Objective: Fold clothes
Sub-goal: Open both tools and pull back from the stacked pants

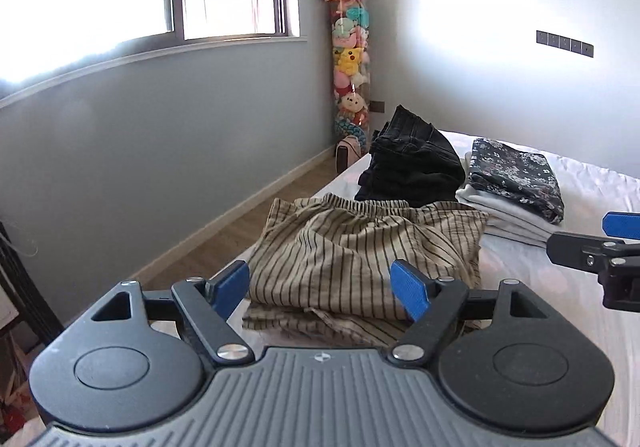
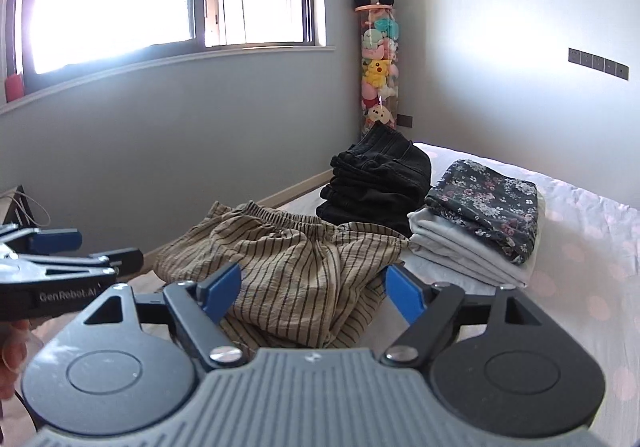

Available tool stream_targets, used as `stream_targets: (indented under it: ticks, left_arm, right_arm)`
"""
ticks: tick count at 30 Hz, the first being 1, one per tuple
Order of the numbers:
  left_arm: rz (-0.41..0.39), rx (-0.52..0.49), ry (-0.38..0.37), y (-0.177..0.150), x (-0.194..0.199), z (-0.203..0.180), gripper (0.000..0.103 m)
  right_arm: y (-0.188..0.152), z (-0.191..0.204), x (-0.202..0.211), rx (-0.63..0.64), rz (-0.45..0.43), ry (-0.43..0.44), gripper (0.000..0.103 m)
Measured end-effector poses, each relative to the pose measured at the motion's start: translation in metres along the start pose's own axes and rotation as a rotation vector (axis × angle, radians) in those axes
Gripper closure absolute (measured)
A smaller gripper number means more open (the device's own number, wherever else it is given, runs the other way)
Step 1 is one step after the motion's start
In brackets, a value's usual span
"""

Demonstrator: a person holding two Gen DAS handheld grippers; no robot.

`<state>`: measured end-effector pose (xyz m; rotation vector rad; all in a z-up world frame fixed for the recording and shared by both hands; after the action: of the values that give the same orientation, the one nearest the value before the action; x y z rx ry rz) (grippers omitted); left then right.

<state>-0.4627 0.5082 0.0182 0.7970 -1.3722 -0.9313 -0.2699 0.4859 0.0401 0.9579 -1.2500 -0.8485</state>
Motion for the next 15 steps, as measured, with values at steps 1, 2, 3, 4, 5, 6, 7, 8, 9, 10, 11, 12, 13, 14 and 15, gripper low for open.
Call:
stream_targets:
  ticks: [1,2,3,4,5,6,7,8,9,10,11,12,13,14,15]
  left_arm:
    - [0.003,0.002,0.002,-0.002,0.006,-0.002,0.011]
    - [0.008,0.005,0.001,-0.004,0.01,-0.005,0.011]
    - [0.014,0.01,0.003,-0.008,0.016,-0.006,0.011]
    - [0.019,0.016,0.009,-0.012,0.021,-0.007,0.011]
    - [0.024,0.022,0.014,-0.015,0.027,-0.008,0.011]
    - [0.03,0.028,0.02,-0.019,0.032,-0.009,0.011]
    - [0.035,0.034,0.025,-0.023,0.037,-0.01,0.011]
    - [0.04,0.04,0.031,-0.027,0.043,-0.01,0.011]
    - [0.046,0.046,0.036,-0.031,0.048,-0.011,0.011]
    - [0.051,0.058,0.041,-0.035,0.054,-0.011,0.011]
    - [0.057,0.076,0.044,-0.038,0.059,-0.01,0.011]
    - [0.062,0.094,0.045,-0.041,0.063,-0.01,0.011]
    - [0.067,0.107,0.044,-0.044,0.067,-0.01,0.011]
    - [0.07,0.115,0.044,-0.048,0.071,-0.011,0.011]
    - [0.073,0.119,0.047,-0.051,0.075,-0.012,0.011]
  right_arm:
    - [-0.001,0.0,0.005,-0.009,0.002,0.003,0.018]
    - [-0.004,0.0,0.01,-0.014,0.006,0.003,0.018]
    - [-0.006,0.0,0.015,-0.018,0.01,0.003,0.018]
    - [-0.009,0.001,0.02,-0.017,0.013,0.003,0.018]
    - [-0.013,0.002,0.024,-0.016,0.016,0.003,0.018]
    - [-0.016,0.002,0.029,-0.015,0.018,0.002,0.018]
    - [-0.019,0.002,0.034,-0.014,0.018,0.0,0.018]
    - [-0.022,0.003,0.039,-0.013,0.017,-0.002,0.018]
    - [-0.025,0.003,0.045,-0.013,0.016,-0.005,0.018]
    - [-0.027,0.003,0.05,-0.013,0.014,-0.008,0.018]
    - [-0.029,0.003,0.055,-0.012,0.009,-0.011,0.018]
    - [-0.03,0.003,0.06,-0.012,0.004,-0.014,0.018]
    - [-0.032,0.003,0.064,-0.01,-0.001,-0.016,0.018]
    - [-0.033,0.004,0.068,-0.008,-0.003,-0.016,0.017]
    - [-0.035,0.005,0.071,-0.006,-0.005,-0.014,0.017]
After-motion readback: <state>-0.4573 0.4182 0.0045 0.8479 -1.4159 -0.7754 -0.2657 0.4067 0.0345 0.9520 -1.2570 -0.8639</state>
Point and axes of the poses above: each gripper's, at about its wrist camera, not at the fingertips, and x roughly against the way its jaws point, z to its left, y to its top, the point moved 5 cm from there along -x, roughly the way its jaws point, and after that the axes turned 4 degrees about -z, right-handed, at the moved point
